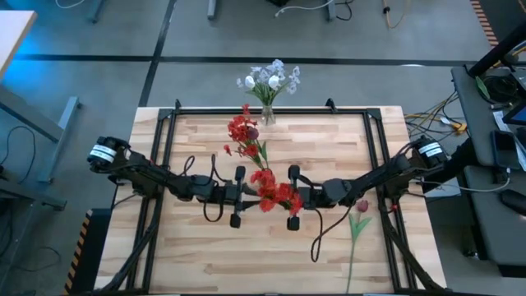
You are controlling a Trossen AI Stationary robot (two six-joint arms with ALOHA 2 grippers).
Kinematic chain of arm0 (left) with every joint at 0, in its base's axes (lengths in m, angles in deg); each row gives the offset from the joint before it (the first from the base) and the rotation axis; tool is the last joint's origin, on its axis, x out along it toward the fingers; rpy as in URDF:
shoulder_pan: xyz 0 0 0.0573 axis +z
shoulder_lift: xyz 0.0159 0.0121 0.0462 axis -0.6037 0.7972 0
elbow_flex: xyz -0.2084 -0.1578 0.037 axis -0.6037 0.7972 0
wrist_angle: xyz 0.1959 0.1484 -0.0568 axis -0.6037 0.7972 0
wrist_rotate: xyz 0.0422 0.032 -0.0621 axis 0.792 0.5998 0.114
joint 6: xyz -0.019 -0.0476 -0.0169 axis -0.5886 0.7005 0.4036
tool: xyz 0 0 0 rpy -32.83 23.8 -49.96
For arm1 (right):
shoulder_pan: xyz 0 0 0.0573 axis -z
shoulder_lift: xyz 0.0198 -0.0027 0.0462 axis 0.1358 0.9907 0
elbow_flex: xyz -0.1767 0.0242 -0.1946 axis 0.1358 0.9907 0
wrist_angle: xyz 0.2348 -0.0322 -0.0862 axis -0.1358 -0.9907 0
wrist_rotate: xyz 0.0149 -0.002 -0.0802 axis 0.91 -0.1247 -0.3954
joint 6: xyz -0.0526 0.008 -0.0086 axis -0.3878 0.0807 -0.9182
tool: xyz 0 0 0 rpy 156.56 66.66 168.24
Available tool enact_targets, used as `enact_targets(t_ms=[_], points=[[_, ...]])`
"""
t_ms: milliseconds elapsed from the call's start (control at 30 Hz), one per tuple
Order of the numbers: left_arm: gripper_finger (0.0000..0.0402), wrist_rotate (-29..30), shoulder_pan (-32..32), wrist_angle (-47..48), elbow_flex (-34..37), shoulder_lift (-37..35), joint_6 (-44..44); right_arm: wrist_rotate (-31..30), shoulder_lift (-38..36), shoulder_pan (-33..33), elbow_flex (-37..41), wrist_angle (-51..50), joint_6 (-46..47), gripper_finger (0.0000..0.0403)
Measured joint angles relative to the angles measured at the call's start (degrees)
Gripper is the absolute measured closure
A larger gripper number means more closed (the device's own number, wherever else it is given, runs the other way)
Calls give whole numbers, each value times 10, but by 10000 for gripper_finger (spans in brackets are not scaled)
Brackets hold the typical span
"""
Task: Sort flowers into vase by color
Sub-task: Put the red flowers into the red vase
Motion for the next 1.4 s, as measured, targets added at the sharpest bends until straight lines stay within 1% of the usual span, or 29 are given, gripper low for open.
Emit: enact_targets(t_ms=[133,233,333,467,600,800,1000,1400], points=[[303,4,2,0,15,-6,-1,-36,-36,0,0,-48,-28,387],[281,26,3,0,32,-13,-1,-56,-69,1,0,-87,-37,387],[263,42,3,-4,50,-21,-2,-58,-95,13,0,-117,-39,388],[250,45,3,-20,79,-31,-2,-45,-104,51,0,-146,-36,389],[247,45,3,-41,104,-50,-2,3,-97,94,0,-157,-14,389],[247,46,3,-88,143,-79,-3,14,-92,128,0,-172,-12,390],[247,46,3,-104,167,-96,-4,21,-92,135,1,-182,-4,390],[247,44,3,-109,168,-93,-4,23,-88,135,2,-198,27,390]])
